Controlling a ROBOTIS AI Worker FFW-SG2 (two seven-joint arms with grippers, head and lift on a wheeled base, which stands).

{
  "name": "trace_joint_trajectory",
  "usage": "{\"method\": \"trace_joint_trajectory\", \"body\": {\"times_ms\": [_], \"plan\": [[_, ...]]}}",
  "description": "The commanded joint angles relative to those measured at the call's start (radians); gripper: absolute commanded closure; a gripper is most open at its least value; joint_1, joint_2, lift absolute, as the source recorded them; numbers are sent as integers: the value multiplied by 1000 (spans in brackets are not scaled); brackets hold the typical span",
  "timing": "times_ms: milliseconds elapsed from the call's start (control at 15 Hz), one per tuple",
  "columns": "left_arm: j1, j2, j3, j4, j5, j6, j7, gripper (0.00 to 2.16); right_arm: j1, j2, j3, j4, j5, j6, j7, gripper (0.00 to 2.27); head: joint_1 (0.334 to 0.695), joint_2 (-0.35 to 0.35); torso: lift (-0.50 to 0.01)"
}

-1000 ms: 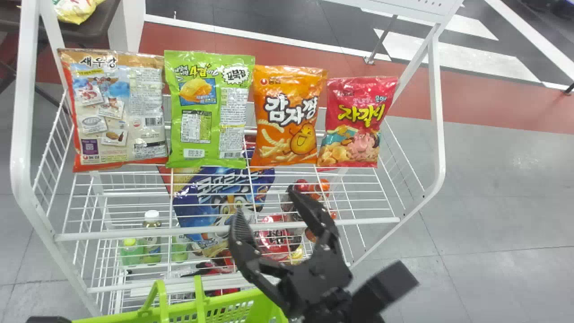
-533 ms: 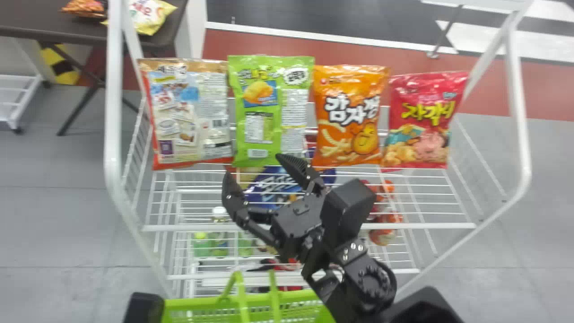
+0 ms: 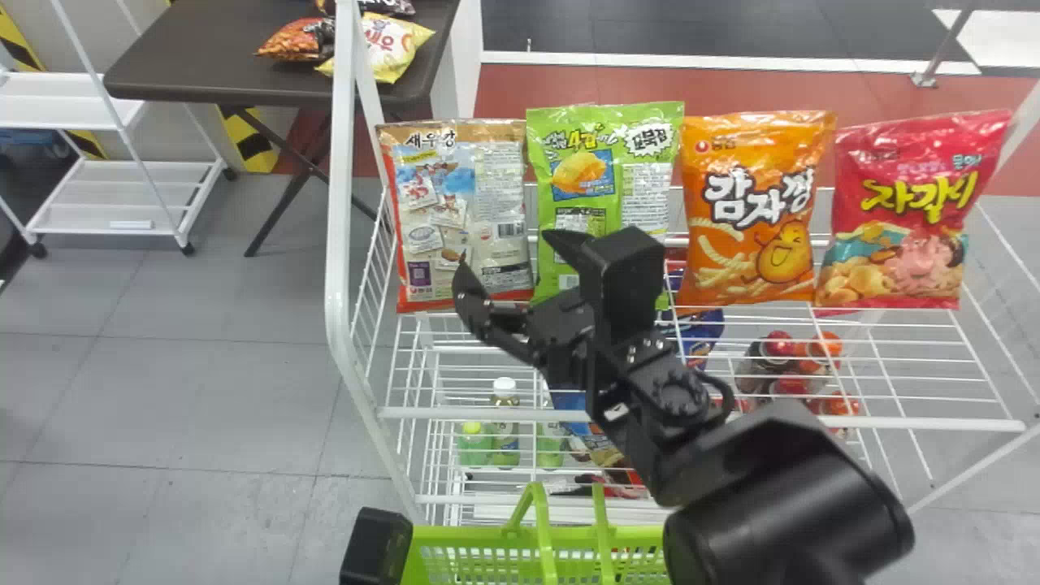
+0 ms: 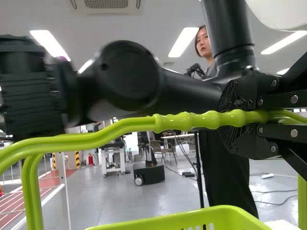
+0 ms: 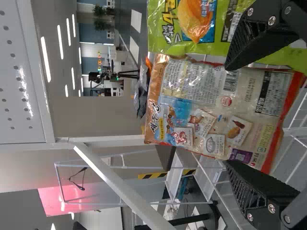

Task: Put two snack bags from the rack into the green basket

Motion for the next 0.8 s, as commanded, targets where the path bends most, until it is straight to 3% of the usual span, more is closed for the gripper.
{"method": "trace_joint_trajectory", "body": {"times_ms": [0, 733], "plan": [[0, 2, 14, 4, 5, 1, -1, 1264, -85, 24, 2, 93, -9, 28, -2, 127, 695, 47, -3], [-45, 13, 19, 47, 28, 1, -12, 1264, -278, 38, 7, 335, -66, 31, 16, 144, 695, 67, -3]]}}
